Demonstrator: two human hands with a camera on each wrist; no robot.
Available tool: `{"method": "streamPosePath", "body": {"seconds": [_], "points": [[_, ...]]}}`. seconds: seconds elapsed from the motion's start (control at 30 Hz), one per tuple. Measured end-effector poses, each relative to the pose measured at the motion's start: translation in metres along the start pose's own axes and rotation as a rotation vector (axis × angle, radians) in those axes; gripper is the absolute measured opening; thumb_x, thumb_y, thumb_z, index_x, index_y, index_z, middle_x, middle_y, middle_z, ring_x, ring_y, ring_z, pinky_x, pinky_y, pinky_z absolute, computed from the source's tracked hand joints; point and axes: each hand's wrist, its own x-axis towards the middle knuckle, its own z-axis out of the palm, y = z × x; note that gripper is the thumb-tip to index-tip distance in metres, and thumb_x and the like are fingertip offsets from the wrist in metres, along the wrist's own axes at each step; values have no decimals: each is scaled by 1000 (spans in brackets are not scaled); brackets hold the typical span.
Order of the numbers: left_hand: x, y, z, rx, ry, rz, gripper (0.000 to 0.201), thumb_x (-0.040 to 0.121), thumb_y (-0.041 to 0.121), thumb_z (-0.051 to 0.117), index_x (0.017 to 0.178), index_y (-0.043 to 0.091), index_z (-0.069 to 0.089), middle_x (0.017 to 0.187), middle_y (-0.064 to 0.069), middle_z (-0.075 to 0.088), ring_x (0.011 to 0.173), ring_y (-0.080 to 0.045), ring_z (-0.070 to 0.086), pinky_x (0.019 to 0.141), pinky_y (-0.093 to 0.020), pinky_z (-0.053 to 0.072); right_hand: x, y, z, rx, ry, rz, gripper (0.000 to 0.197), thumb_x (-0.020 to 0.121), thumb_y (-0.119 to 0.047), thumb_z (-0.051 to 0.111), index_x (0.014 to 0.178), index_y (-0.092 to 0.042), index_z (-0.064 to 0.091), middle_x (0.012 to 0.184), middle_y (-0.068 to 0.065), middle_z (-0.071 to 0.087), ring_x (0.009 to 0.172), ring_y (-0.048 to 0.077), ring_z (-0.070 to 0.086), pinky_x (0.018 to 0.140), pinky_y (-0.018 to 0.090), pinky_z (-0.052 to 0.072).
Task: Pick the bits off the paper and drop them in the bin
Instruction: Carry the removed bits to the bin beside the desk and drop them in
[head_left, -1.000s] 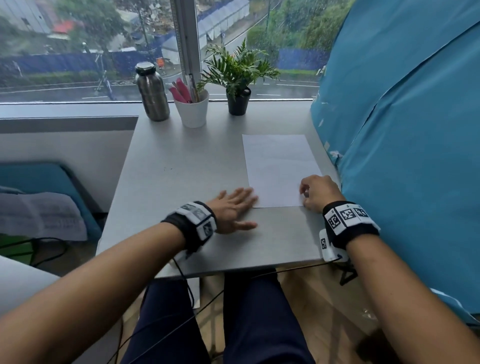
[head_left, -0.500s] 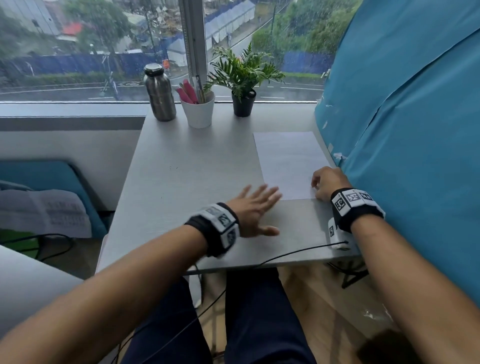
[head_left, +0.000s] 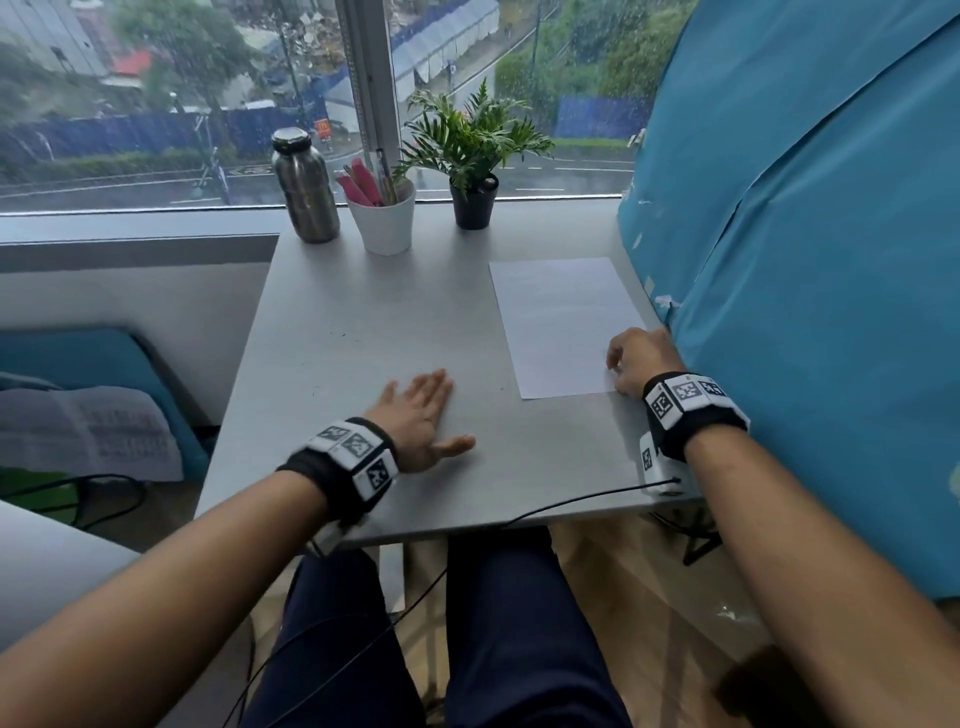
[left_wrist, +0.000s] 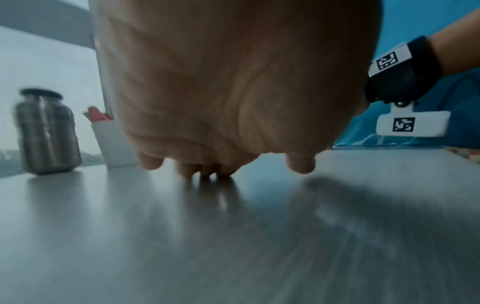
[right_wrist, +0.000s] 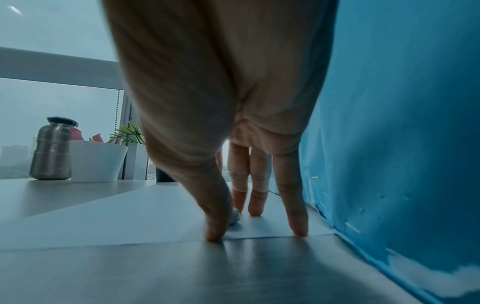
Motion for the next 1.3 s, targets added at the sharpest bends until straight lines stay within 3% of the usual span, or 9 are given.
{"method": "streamPosePath", "body": {"seconds": [0.1, 0.27, 0.33, 0.7, 0.9, 1.0, 1.13, 1.23, 1.3], "points": [[-2, -4, -7, 9, 37, -252, 111, 84, 82, 19, 153, 1, -10, 161, -18, -15, 149, -32, -12, 120, -49, -8, -2, -1, -1, 9, -10, 6, 22, 77, 1, 58, 81, -15, 72, 100, 16, 69, 94, 36, 64, 82, 33, 56], [18, 77, -19, -29, 81, 274, 98, 90, 72, 36, 156, 13, -5, 163, -6, -13, 150, -21, -11, 120, -48, -5, -2, -2, -1, 5, -19, 18, 22, 76, 2, 60, 83, -14, 73, 100, 16, 70, 91, 35, 65, 81, 33, 56], [25, 95, -12, -44, 14, 320, 95, 91, 71, 36, 157, 18, -5, 163, -1, -13, 150, -18, -10, 121, -46, -5, -2, -3, -2, 3, -22, 22, 21, 76, 1, 61, 84, -14, 74, 99, 16, 70, 93, 35, 65, 82, 32, 56], [-8, -15, -17, 37, 39, -89, 94, 91, 74, 22, 156, 11, -4, 164, -8, -8, 151, -21, -5, 118, -51, -9, -5, -5, -3, -24, -10, 12, 22, 78, 0, 59, 86, -14, 74, 102, 17, 70, 93, 36, 66, 83, 36, 56], [-33, 35, 0, 129, 80, 416, 81, 96, 65, 24, 157, 19, -2, 163, 1, -12, 149, -14, -13, 120, -46, -11, -7, -6, 3, -51, 31, 35, 27, 82, 0, 54, 99, -8, 73, 106, 22, 67, 95, 40, 64, 84, 39, 56], [-34, 30, 20, 147, 40, 502, 79, 93, 71, 15, 156, 29, -4, 162, 9, -13, 148, -13, -15, 118, -46, -15, -12, -5, 4, -47, 21, 39, 31, 83, 0, 54, 108, -8, 70, 112, 21, 66, 101, 40, 63, 89, 40, 55], [-26, -20, 13, 102, 48, 294, 109, 64, 89, -15, 155, 29, -10, 162, 7, -15, 150, -17, -10, 116, -48, -12, -31, -7, 4, 50, 106, 21, 42, 85, -5, 61, 125, -15, 64, 124, 17, 64, 113, 36, 60, 101, 38, 49], [-23, -55, -4, 132, 20, -7, 105, 78, 85, 3, 155, 16, -10, 162, -3, -16, 150, -21, -13, 118, -48, -13, -62, -16, 7, 160, 189, -59, 39, 86, -17, 67, 125, -15, 65, 120, 14, 68, 111, 30, 64, 102, 34, 46], [-26, -53, -11, 147, 59, -26, 102, 84, 81, 13, 155, 11, -9, 162, -7, -16, 149, -22, -14, 119, -48, -12, -85, -19, 12, 184, 212, -118, 35, 87, -22, 69, 121, -13, 67, 118, 12, 69, 110, 30, 64, 99, 33, 46]]}}
